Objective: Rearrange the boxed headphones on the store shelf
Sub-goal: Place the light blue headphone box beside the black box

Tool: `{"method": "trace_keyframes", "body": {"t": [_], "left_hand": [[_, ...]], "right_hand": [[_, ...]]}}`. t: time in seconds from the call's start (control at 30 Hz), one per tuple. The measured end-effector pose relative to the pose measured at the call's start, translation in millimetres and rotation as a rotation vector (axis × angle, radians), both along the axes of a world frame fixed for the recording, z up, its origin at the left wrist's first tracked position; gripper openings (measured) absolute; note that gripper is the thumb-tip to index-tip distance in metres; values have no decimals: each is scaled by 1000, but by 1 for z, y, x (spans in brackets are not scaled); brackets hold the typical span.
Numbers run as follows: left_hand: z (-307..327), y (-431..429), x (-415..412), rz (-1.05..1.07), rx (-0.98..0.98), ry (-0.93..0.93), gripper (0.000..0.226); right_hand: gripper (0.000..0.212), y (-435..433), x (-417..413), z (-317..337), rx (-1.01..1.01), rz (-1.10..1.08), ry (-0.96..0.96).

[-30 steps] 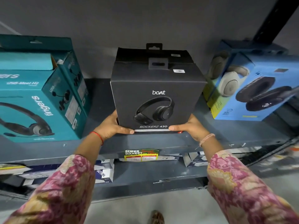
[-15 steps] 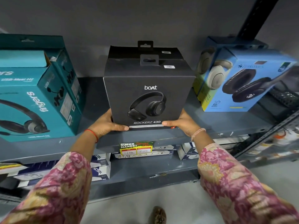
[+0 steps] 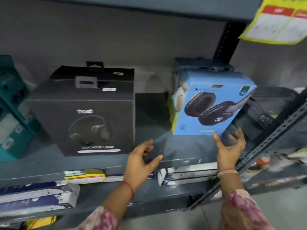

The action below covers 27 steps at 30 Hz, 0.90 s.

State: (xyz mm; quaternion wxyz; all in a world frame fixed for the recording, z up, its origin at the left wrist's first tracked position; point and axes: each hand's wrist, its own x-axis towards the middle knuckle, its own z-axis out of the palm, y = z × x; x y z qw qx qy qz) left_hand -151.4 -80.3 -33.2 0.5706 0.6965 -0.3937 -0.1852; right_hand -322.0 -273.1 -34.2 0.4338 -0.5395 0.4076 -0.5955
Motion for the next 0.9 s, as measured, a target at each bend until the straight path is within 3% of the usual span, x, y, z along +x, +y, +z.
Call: {"method": "trace_keyframes", "body": {"t": [0.1, 0.17, 0.2, 0.27, 0.4, 0.5, 0.6, 0.73, 0.9], "left_hand": [[10, -81, -5, -58, 51, 290, 93], [9, -123, 12, -138, 128, 304, 118], [7, -140, 21, -172, 164, 259, 128], [7, -161, 32, -228, 208, 225, 138], [6, -177, 38, -298, 194, 289, 123], [6, -181, 38, -290, 164, 306, 114], [6, -180, 38, -253, 160, 300, 109], [8, -166, 25, -273, 129, 296, 102], [6, -139, 2, -238, 106, 334, 102]], "right_hand": [[112, -77, -20, 1, 113, 314, 232], [127, -107, -18, 3, 156, 556, 275], [129, -120, -17, 5, 218, 645, 246], [113, -138, -11, 11, 296, 752, 191], [85, -155, 0, 17, 353, 929, 216], [70, -158, 7, 17, 385, 911, 198], [71, -157, 7, 14, 349, 870, 148], [51, -146, -1, 16, 317, 864, 139], [51, -125, -19, 15, 357, 890, 128]]}}
